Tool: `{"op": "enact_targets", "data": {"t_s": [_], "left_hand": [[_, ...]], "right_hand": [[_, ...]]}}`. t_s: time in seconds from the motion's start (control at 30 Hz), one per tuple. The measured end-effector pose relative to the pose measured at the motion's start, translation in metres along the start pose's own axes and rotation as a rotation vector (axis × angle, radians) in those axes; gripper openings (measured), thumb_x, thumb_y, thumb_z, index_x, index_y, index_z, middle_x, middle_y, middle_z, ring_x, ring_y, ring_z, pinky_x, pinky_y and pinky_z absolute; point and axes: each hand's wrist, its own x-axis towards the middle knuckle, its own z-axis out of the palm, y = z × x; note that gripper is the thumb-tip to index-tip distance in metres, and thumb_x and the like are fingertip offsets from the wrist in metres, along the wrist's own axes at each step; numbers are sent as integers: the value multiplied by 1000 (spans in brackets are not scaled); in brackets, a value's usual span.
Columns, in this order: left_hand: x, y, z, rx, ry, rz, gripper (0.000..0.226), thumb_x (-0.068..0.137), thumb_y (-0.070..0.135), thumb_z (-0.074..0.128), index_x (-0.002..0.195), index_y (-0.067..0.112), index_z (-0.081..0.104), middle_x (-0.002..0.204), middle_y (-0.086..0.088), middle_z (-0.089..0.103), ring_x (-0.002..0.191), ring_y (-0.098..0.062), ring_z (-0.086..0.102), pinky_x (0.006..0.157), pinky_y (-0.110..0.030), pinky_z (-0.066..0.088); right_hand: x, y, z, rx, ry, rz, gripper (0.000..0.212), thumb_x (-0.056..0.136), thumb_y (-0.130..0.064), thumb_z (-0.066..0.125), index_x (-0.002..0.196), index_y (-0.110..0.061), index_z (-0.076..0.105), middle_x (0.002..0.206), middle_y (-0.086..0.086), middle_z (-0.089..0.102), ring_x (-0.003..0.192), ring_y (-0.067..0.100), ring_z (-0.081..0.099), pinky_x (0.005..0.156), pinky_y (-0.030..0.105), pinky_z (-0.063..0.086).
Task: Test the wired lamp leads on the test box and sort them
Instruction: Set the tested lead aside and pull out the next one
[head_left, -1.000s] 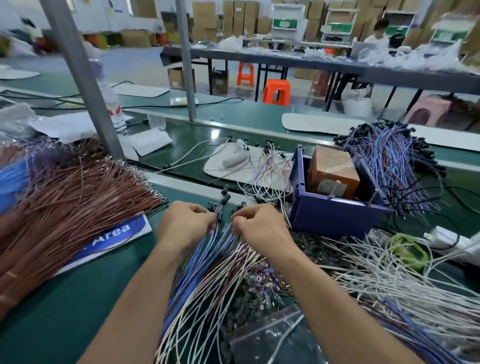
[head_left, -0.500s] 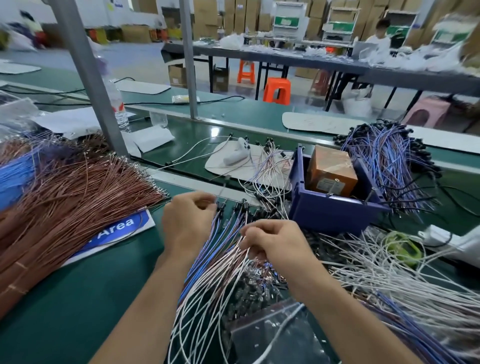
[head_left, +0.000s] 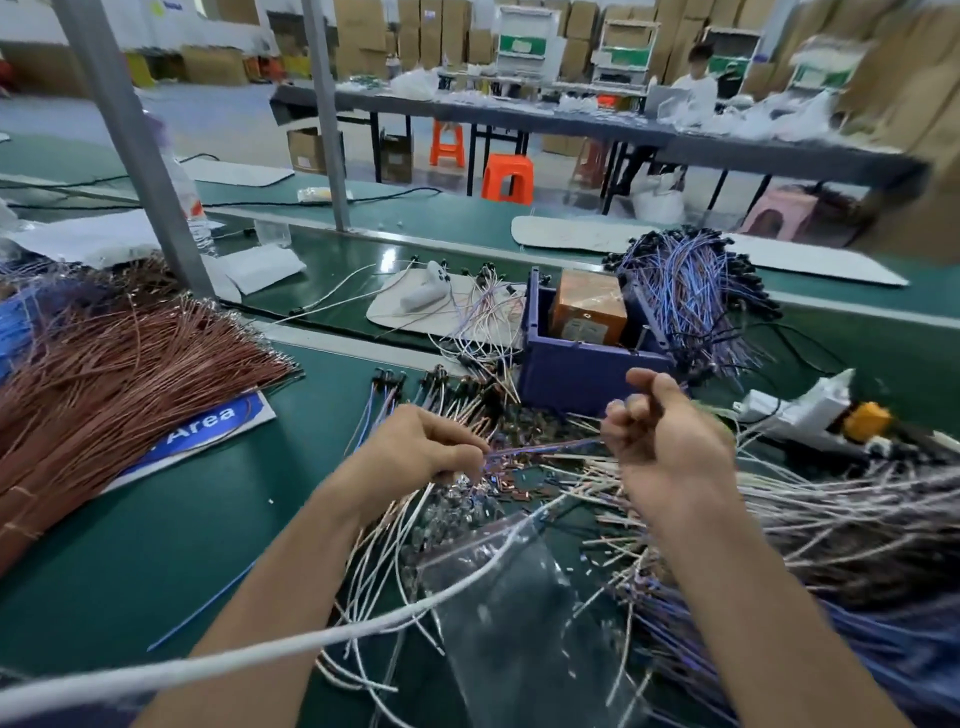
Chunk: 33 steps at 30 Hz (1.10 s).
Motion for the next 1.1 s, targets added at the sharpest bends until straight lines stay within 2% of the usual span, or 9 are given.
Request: {"op": "enact_targets", "data": {"t_s": [0.1,0.23,0.33,0.43,0.5,0.6,0.77,0.93,1.1], "left_hand": [[-9,5,3,268,54,25,10,83,18,84,79,28,84,75,4,78,61,-2,64,59,-14,50],[-20,14,12,666,136,23,10,79,44,85,74,50,78,66,27,71,54,11,59,53,-20,42],[-22,15,23,527,94,169,14,79,40,84,74,51,78,62,16,71,44,0,53,51,-20,42],[-16,19,40,332,45,279,8,78,36,83,76,43,81,64,10,73,50,-2,54,49,-19,45],[-7,22,52,340,44,327,12,81,31,82,77,43,81,66,13,74,53,2,58,51,-14,44],[6,27,67,308,37,368,16,83,24,81,81,40,82,66,13,73,54,2,59,51,-13,43],[27,31,57,276,17,309,15,82,21,84,78,36,83,63,13,73,52,5,59,52,-8,41],[39,25,31,303,10,146,14,81,23,85,77,36,83,72,5,78,72,-18,74,70,-37,60],[44,19,30,206,21,159,28,78,18,84,94,41,81,87,11,80,82,-7,76,80,-28,61]], "right_hand": [[-8,-11,-32,-141,-36,-32,29,108,-19,46,96,-4,67,53,-1,41,45,14,39,47,28,32],[-31,-20,-54,-516,-162,-93,26,104,-16,55,90,-7,75,56,5,55,41,11,36,40,23,29],[-39,-21,-60,-880,-304,-180,18,93,-6,66,84,-12,80,68,2,73,44,2,52,44,12,40],[-32,-13,-59,-1075,-381,-176,16,89,-8,73,85,-22,81,82,-5,79,79,7,74,79,21,57],[-26,-7,-57,-1110,-437,-139,11,88,-17,76,88,-26,81,84,-9,79,85,7,73,84,26,57],[-18,-2,-48,-1105,-498,-154,7,80,-28,76,86,-29,79,77,-2,77,69,11,65,70,33,50],[7,-12,-59,-1051,-400,-144,7,82,-21,78,75,-21,78,54,-4,54,53,12,44,53,27,37],[18,-24,-78,-965,-281,-83,23,88,-6,75,75,-24,80,64,3,68,58,12,49,53,15,41],[20,-27,-75,-942,-269,-59,27,88,-6,75,76,-29,81,82,23,73,55,9,47,51,16,39]]}}
